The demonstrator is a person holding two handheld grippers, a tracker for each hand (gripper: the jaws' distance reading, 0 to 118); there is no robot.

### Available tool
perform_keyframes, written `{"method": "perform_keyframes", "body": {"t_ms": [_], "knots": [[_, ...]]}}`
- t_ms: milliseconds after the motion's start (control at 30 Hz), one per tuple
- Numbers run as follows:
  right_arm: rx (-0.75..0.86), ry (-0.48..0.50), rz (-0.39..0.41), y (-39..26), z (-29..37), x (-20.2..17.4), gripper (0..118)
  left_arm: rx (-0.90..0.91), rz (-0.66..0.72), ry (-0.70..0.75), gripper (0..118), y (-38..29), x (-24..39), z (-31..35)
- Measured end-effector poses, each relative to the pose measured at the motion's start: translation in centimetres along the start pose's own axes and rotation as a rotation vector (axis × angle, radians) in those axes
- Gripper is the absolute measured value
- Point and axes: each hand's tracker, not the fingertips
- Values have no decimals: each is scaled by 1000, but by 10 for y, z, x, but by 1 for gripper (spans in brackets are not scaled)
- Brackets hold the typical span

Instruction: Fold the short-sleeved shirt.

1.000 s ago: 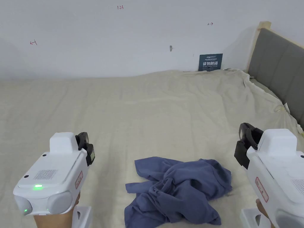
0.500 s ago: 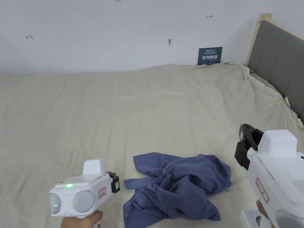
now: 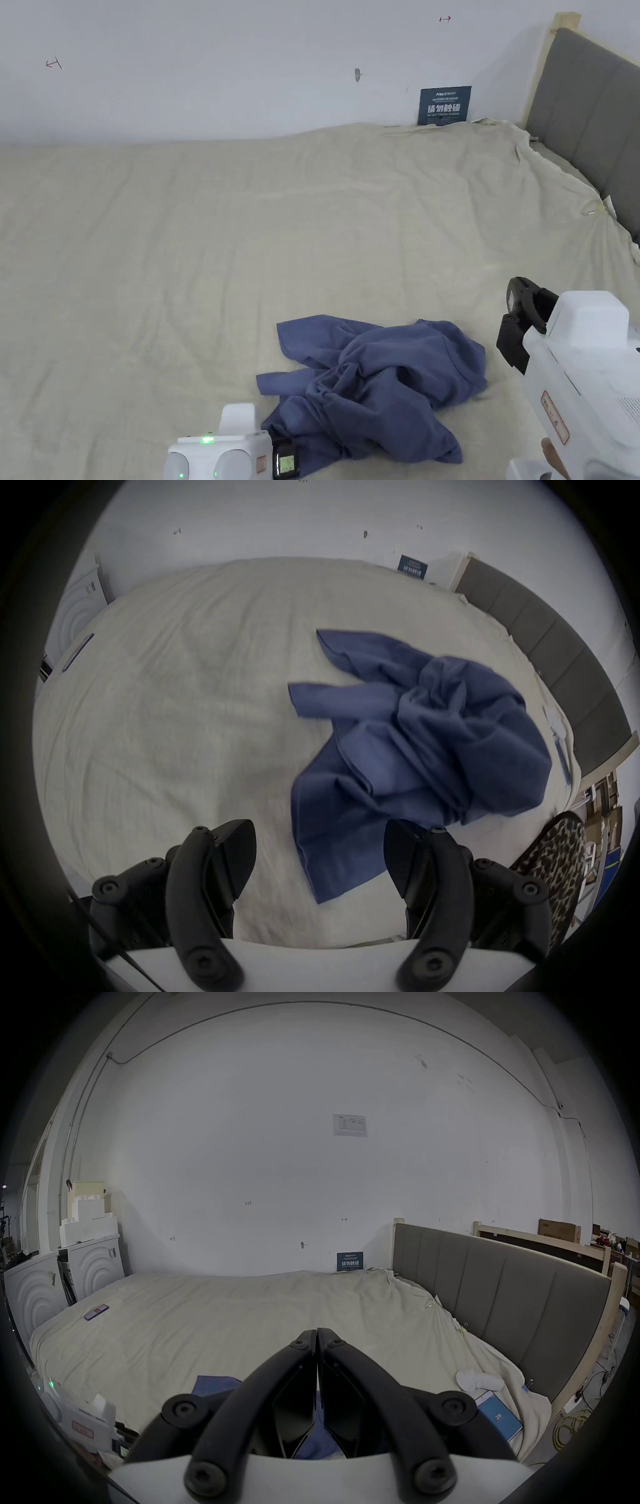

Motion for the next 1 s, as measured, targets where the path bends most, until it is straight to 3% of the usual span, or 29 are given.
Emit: {"method": "perform_keyframes", "body": {"t_ms": [67,100,267,333,400,433,667,800,833,867,900,933,967,1000], "knots": [[-7,2,-3,-2,-2,1,0,-8,-11,5,74,-5,5,-5],[-11,2,-3,-4,-4,2,0,-11,-30,8,64,-7,9,-9],[-22,-2,-13,-11,-9,8,0,5,-145,66,61,-12,22,-17],[-25,-6,-22,-13,-11,10,0,16,-157,47,46,-12,23,-11],[-33,-6,-25,-15,-14,11,0,20,-176,9,13,-10,23,-7],[-38,-7,-25,-16,-17,12,0,18,-182,-4,7,-9,23,-6],[-118,-12,-86,-28,-51,23,0,157,-87,-134,0,5,7,36],[-257,-8,-115,-42,-95,34,4,212,-97,-149,0,19,1,60],[-311,-6,-110,-45,-107,37,15,224,-97,-153,0,22,0,64],[-362,7,-110,-51,-120,40,34,238,-93,-156,0,25,-2,68],[-409,-1,-99,-59,-134,42,62,242,-86,-158,0,28,-5,71],[-451,1,-91,-65,-144,43,79,247,-81,-160,0,30,-7,73],[-502,5,-83,-73,-157,44,91,255,-73,-162,0,32,-10,73],[-529,3,-89,-82,-169,46,95,260,-66,-162,0,33,-14,73]]}}
